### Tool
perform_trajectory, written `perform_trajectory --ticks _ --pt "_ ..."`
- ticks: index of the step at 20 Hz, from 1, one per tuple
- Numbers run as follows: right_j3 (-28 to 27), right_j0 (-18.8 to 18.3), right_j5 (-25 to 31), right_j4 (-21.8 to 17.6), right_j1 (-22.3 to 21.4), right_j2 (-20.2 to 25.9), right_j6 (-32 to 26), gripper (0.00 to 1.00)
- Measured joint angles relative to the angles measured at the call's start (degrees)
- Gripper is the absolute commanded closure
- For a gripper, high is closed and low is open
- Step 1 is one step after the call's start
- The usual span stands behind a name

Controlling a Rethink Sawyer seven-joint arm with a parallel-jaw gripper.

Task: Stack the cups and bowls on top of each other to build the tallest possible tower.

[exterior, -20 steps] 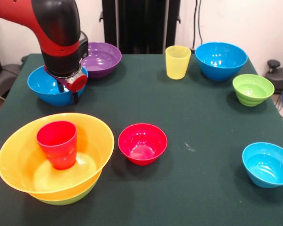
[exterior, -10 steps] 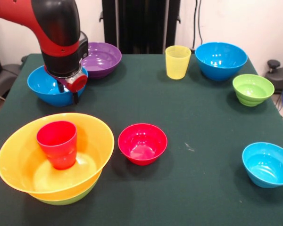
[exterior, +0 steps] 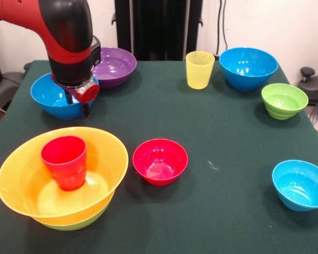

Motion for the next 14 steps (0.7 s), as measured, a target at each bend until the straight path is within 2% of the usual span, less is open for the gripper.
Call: perform_trajectory --ticks 14 --pt "0.00 1.00 0.00 -0.01 -0.09 -0.34 0.00 0.00"
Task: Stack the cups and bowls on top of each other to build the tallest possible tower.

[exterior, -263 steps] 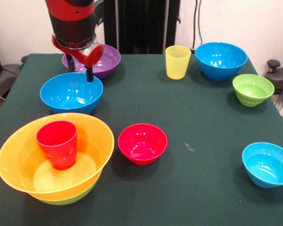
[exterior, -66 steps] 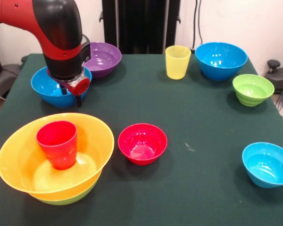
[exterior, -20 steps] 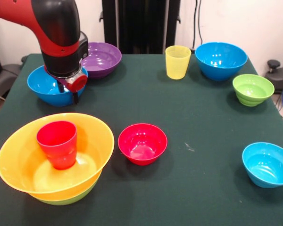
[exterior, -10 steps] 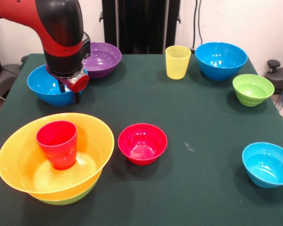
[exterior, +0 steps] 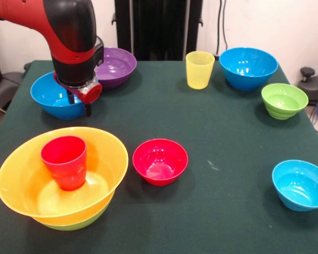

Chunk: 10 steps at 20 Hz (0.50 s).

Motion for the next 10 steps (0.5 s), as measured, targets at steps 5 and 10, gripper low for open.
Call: perform_trajectory --ticks 5,10 --pt "0.16 0.27 0.00 0.01 -0.02 0.01 0.00 0.00" --pt "0.92 0.27 0.00 0.00 -0.08 -0.01 0.00 0.00"
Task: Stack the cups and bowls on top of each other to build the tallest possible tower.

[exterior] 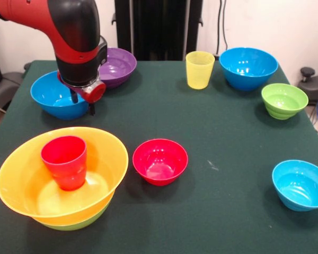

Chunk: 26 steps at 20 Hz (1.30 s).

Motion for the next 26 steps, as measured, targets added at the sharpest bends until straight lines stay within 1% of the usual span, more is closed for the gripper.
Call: perform_trajectory --ticks 15,26 --pt "0.65 -0.18 0.00 -1.10 -0.05 0.01 0.00 0.00" --pt "0.65 -1.32 0.00 -1.53 0.09 0.02 0.00 0.00"
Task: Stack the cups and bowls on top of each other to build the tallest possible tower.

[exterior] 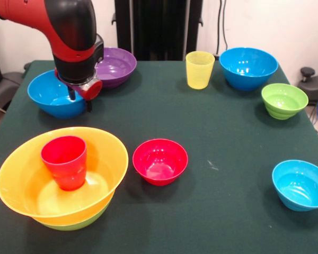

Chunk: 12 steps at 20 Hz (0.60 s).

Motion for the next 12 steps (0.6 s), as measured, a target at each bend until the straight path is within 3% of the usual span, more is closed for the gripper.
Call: perform_trajectory --ticks 12 --pt "0.00 -0.71 0.00 -0.82 0.01 0.12 0.00 0.00"
